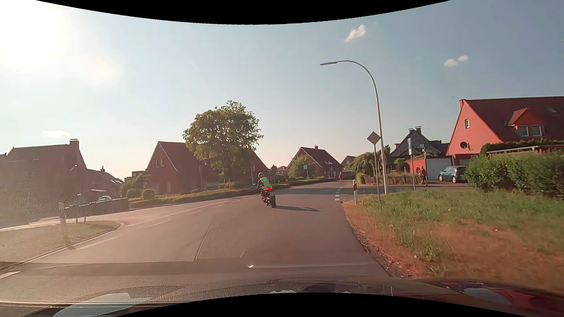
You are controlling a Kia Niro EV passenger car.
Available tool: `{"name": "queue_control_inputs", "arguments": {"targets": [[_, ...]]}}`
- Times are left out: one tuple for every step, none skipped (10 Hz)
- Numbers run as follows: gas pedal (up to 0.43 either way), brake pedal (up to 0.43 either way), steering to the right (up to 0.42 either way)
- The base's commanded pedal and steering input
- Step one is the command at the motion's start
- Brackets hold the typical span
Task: Follow the waypoints while adhering to traffic rules and regulations
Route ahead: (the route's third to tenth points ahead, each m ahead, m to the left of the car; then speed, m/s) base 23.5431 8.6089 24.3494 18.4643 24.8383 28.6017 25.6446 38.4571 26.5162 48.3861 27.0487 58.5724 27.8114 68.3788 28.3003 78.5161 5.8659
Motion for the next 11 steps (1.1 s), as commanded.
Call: {"name": "queue_control_inputs", "arguments": {"targets": [[0.130,0.000,0.056],[0.130,0.000,0.053],[0.130,0.000,0.049],[0.130,0.000,0.045],[0.130,0.000,0.043],[0.130,0.000,0.038],[0.130,0.000,0.028],[0.130,0.000,0.018],[0.130,0.000,0.006],[0.138,0.000,-0.017],[0.138,0.000,-0.034]]}}
